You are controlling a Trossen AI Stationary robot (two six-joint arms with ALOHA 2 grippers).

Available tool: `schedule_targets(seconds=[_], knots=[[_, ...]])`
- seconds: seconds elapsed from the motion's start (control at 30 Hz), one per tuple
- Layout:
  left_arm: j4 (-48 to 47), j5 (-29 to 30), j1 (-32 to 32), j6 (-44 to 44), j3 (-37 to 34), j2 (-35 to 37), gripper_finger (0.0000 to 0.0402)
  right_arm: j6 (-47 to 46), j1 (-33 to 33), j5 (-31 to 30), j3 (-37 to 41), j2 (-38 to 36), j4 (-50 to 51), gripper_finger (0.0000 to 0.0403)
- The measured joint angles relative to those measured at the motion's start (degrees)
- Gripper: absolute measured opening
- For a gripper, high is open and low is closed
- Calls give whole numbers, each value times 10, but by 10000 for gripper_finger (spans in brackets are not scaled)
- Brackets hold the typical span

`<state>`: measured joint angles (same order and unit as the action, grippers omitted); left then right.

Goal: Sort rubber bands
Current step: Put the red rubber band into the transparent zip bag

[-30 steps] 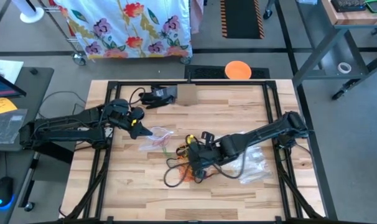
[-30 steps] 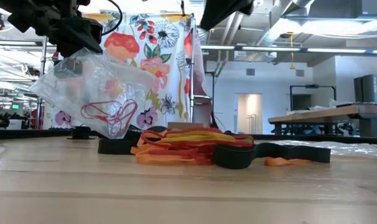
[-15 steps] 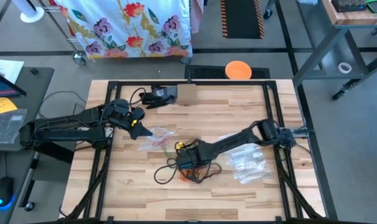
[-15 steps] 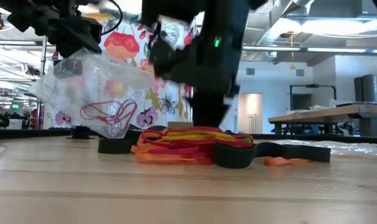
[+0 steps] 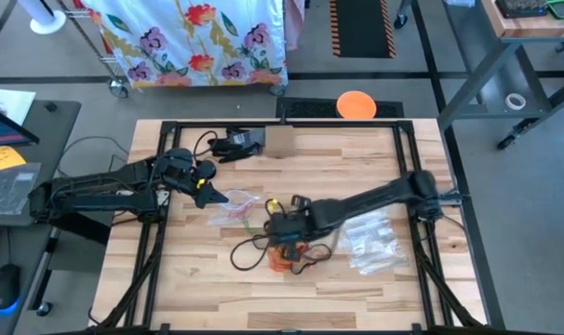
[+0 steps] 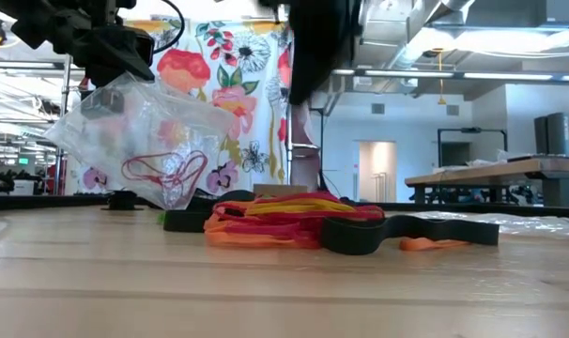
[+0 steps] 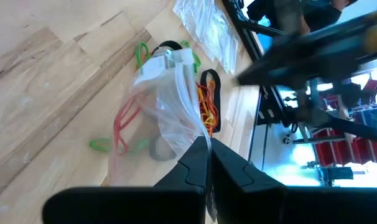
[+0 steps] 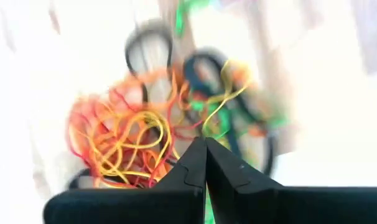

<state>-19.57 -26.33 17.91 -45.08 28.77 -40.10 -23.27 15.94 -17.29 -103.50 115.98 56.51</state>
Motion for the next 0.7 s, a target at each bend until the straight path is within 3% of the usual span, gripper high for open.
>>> schedule_targets(seconds=[0.23,0.4,0.53,0.7], knots=[[-1,0,0,8,0,0,0,-2,30,-55,1,-47,-24,0],[0,-2,0,11,0,0,0,-1,20,-52,3,0,-7,13],[-3,-5,0,11,0,0,0,-2,-2,-51,2,47,20,66],[-4,-6,0,9,0,0,0,-6,-23,-31,3,105,61,163]])
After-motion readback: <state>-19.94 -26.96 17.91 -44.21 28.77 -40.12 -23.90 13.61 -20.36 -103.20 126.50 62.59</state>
